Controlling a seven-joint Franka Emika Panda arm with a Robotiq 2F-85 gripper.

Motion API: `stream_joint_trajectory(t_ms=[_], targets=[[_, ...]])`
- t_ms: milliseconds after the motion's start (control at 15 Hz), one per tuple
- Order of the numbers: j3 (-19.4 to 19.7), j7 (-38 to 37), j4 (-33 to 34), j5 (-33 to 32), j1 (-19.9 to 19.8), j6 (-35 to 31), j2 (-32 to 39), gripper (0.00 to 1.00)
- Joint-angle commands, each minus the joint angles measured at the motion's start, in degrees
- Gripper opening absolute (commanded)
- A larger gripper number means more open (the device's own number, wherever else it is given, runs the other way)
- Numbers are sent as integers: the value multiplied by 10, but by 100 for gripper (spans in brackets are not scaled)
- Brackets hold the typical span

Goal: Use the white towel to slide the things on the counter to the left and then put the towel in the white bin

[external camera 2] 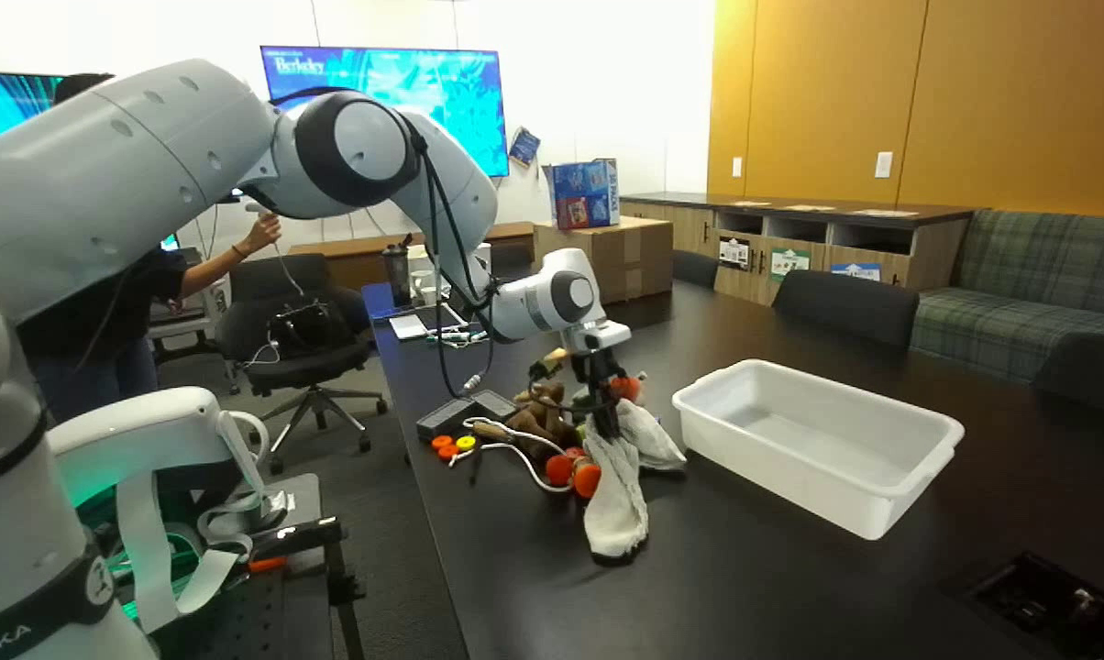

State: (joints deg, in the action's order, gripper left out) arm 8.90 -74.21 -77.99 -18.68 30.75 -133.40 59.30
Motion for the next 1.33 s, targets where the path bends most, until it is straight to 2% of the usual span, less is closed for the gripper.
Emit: stream_joint_trajectory(t_ms=[0,133,400,667,933,1133,1267], targets=[[-22,-28,-29,-5,43,-10,-31,5],[-28,-31,-33,-6,65,-10,-44,5],[-16,-37,-45,-17,104,-18,-74,5],[19,-55,-84,-52,127,-34,-124,5],[81,-100,-184,-119,144,-60,-221,5],[98,-155,-256,-206,132,-59,-294,5],[97,-198,-300,-268,113,-48,-348,5]])
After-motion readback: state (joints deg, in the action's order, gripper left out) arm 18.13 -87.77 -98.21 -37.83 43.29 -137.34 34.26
